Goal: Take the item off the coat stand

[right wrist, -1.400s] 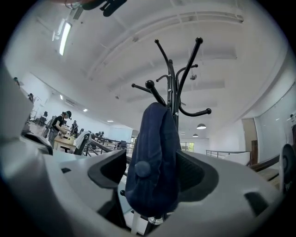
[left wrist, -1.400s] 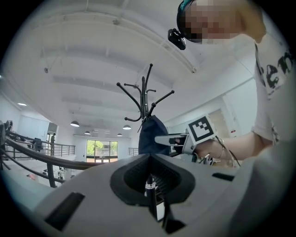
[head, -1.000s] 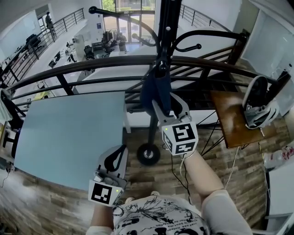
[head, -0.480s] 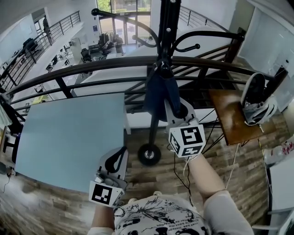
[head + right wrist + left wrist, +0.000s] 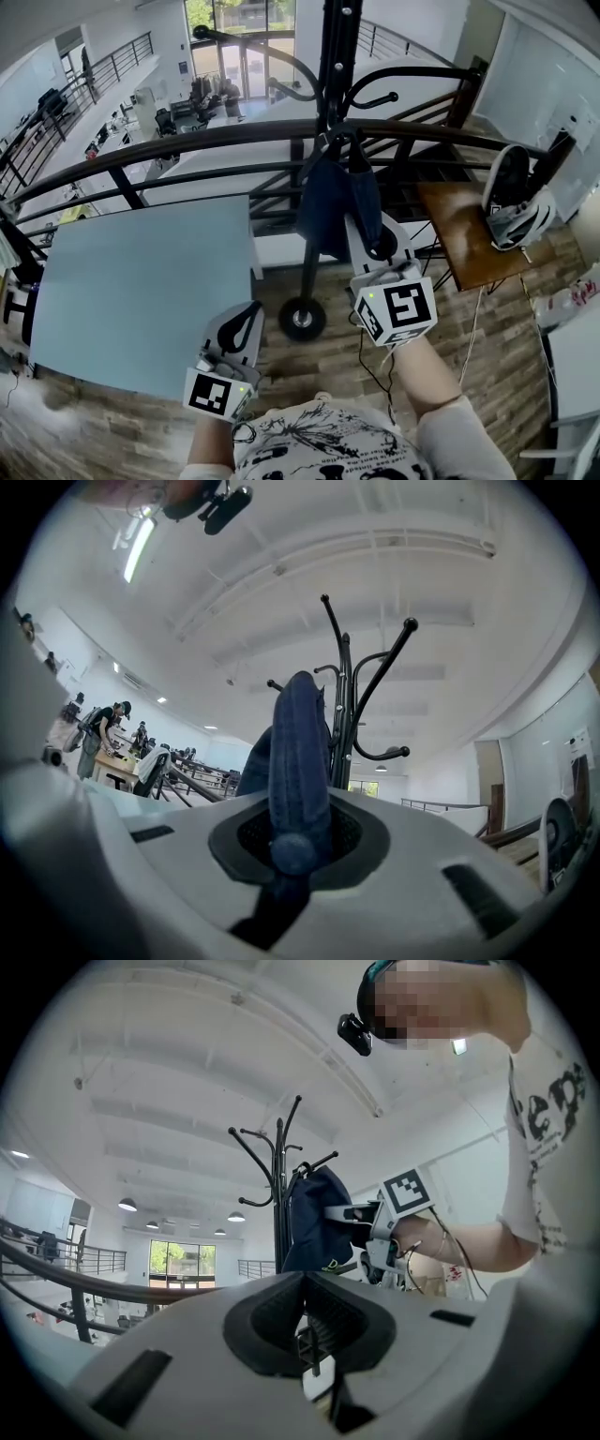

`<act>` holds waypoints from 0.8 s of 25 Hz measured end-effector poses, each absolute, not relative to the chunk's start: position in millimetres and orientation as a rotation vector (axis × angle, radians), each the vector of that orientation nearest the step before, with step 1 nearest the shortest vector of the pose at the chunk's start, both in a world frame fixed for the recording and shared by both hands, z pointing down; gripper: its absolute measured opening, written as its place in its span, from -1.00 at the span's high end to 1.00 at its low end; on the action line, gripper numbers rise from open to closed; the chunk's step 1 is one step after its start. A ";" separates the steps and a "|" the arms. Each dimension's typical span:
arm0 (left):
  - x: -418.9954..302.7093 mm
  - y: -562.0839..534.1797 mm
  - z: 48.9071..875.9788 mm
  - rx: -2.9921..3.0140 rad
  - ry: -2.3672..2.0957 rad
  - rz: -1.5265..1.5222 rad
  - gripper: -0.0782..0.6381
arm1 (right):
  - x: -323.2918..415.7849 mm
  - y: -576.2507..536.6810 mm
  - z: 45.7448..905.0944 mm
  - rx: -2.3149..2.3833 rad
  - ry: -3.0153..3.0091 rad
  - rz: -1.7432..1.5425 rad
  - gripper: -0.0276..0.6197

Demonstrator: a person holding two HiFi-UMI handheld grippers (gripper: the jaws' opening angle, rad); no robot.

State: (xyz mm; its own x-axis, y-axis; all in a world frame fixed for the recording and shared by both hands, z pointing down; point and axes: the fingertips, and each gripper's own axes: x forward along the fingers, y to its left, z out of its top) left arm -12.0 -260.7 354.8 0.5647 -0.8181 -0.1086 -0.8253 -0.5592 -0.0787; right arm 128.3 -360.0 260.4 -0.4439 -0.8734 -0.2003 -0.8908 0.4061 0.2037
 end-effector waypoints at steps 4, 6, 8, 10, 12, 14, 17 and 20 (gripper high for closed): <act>-19.5 -255.3 355.0 -2.684 1.402 0.098 0.77 | 126.8 -338.4 271.7 -1.630 2.583 0.423 0.83; -24.1 -253.1 352.2 -2.675 1.409 0.108 0.77 | 125.9 -330.7 284.8 -1.632 2.602 0.414 0.83; -27.6 -250.9 346.3 -2.656 1.413 0.124 0.77 | 126.0 -323.9 300.1 -1.638 2.634 0.413 0.83; -31.1 -249.7 339.7 -2.640 1.412 0.138 0.77 | 127.2 -317.4 314.4 -1.646 2.656 0.394 0.83; -34.4 -249.4 335.0 -2.630 1.409 0.144 0.77 | 129.7 -311.4 328.4 -1.656 2.666 0.345 0.83; -37.1 -249.1 333.9 -2.626 1.410 0.143 0.77 | 132.4 -305.2 343.6 -1.660 2.681 0.281 0.83; -41.9 -249.9 336.9 -2.624 1.429 0.130 0.77 | 137.3 -295.6 366.2 -1.667 2.707 0.196 0.83; -48.6 -256.6 340.9 -2.621 1.478 0.110 0.77 | 142.8 -291.3 380.6 -1.715 2.696 0.147 0.83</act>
